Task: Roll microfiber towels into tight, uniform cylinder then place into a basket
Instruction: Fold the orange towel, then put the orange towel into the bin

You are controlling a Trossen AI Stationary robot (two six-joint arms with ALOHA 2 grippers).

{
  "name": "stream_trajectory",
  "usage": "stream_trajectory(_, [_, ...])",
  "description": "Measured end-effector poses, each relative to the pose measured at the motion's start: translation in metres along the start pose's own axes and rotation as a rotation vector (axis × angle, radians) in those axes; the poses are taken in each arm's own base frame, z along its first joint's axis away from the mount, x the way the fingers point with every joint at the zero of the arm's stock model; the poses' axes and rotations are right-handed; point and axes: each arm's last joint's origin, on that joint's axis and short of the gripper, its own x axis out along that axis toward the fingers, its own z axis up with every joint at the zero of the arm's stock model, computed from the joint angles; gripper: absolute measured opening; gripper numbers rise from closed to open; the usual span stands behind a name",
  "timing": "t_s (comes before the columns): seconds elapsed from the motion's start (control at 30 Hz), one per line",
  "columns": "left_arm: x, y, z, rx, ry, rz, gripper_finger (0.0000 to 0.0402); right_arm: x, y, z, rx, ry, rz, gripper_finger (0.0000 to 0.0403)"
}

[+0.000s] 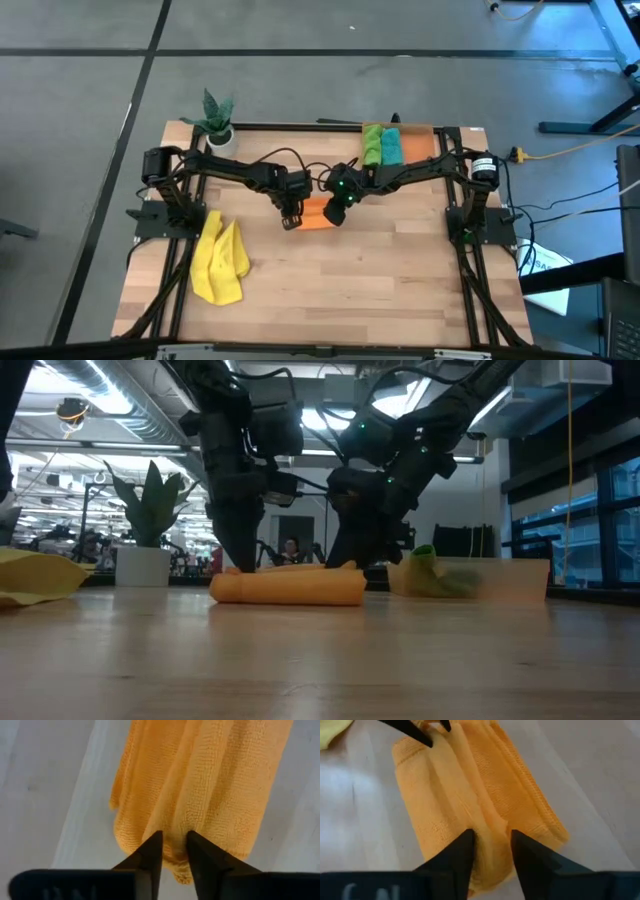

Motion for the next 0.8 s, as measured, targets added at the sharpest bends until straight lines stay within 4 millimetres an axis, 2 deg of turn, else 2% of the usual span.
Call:
stream_trajectory(0.17, [0.000, 0.006, 0.001, -0.076, -0.003, 0.006, 0.0103, -0.002, -0.008, 0.003, 0.022, -0.011, -0.015, 0.0170])
stream_trajectory(0.4, [-0.007, 0.021, 0.003, -0.141, -0.010, 0.007, 0.0101, -0.006, -0.023, 0.010, 0.060, -0.017, -0.009, 0.0176])
stream_trajectory(0.6, [-0.030, 0.028, 0.001, -0.165, -0.043, 0.009, 0.0103, -0.009, -0.023, 0.015, 0.035, -0.007, -0.009, 0.0176])
stream_trajectory(0.8, [-0.051, 0.025, -0.002, -0.108, -0.102, 0.002, 0.0103, -0.019, -0.015, 0.031, -0.057, 0.009, -0.048, 0.0176])
